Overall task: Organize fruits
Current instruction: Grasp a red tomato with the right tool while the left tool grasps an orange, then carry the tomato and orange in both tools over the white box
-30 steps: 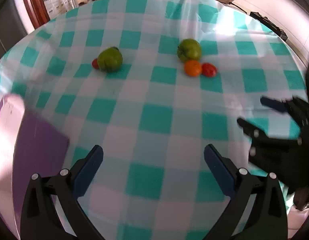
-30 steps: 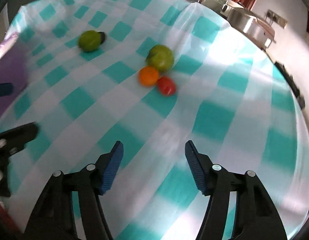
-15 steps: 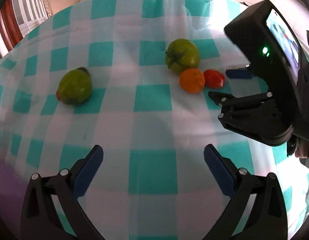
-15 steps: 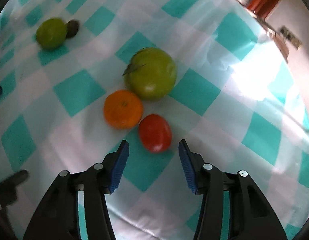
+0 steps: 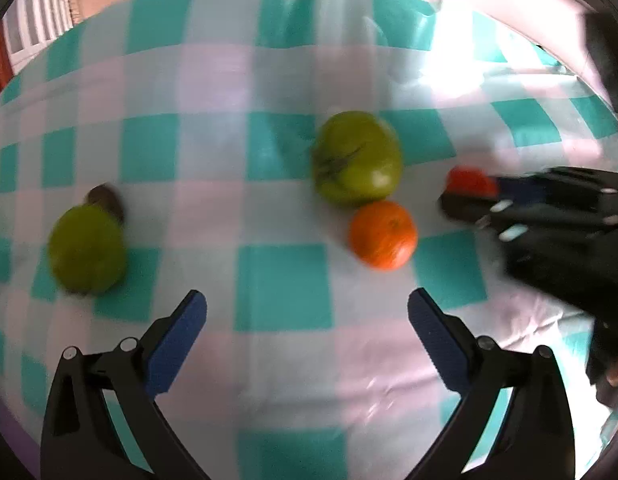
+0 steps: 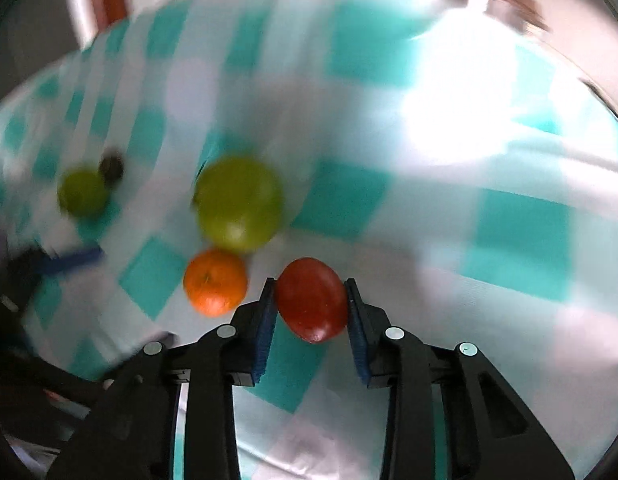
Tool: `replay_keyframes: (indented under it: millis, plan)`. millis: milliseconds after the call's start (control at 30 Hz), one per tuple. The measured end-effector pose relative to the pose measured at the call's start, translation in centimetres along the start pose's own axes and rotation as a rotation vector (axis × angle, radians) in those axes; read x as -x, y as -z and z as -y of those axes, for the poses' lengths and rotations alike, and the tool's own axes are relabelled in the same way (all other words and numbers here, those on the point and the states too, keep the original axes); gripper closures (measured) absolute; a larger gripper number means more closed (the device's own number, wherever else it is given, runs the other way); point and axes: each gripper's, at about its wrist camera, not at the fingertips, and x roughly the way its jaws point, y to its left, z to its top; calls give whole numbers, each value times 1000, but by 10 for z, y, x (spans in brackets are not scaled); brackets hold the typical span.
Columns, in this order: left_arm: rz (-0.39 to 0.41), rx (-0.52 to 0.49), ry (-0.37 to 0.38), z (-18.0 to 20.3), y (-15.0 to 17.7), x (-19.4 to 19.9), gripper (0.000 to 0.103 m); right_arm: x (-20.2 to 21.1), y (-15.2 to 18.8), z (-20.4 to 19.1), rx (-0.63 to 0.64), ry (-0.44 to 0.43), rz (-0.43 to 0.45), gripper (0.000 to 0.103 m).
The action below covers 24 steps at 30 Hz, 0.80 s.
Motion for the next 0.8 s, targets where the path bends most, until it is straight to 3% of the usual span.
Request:
replay_keyframes:
  millis: [100, 200, 267, 300, 333, 400, 567, 800]
  plan:
    - [4, -21, 26, 14, -13, -14, 2, 30, 2, 15, -115, 22, 44, 70]
    - [-2, -26, 35, 26, -24, -28, 3, 47, 8, 15, -122, 33, 47, 70]
    - [-19, -29, 34, 33, -30, -39, 18, 53, 17, 12, -114, 40, 40, 70]
    - [-12, -51, -5, 38, -32, -41, 27, 57, 23, 10, -112, 45, 36, 69]
    - [-5, -67, -18, 40, -33, -41, 42, 61, 38, 11, -119, 49, 33, 69]
    - [5, -88, 1, 42, -31, -36, 61, 66, 45, 7, -130, 52, 23, 69]
    - [-11, -110, 25, 32, -3, -9, 62, 65, 79, -7, -163, 14, -27, 69]
    - [-101, -91, 1, 22, 71, 49, 62, 65, 134, -33, -159, -58, -154, 70]
